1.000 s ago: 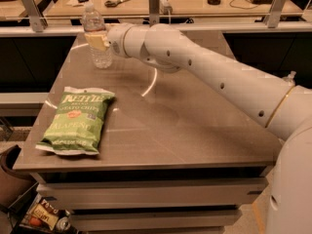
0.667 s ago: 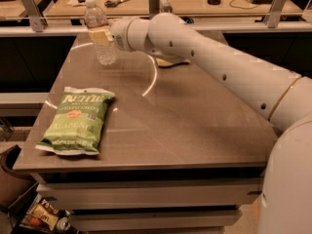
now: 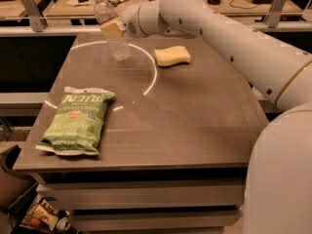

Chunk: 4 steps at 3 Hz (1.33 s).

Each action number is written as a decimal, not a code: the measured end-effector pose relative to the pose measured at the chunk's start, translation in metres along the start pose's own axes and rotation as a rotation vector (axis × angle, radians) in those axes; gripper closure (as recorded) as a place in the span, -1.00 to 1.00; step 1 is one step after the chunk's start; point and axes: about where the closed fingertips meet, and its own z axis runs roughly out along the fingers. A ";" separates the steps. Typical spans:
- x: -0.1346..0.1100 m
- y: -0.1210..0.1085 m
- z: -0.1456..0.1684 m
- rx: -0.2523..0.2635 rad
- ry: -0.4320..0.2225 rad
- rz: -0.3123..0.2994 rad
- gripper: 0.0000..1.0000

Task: Knock water bottle over

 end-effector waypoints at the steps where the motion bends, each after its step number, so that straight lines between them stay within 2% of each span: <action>1: 0.005 -0.006 -0.013 -0.016 0.076 -0.016 1.00; 3: 0.009 -0.005 -0.026 -0.056 0.249 -0.070 1.00; 4: 0.013 0.000 -0.018 -0.093 0.362 -0.120 1.00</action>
Offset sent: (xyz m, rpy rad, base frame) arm -0.0141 -0.0438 0.0050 -0.2410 0.1123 0.0274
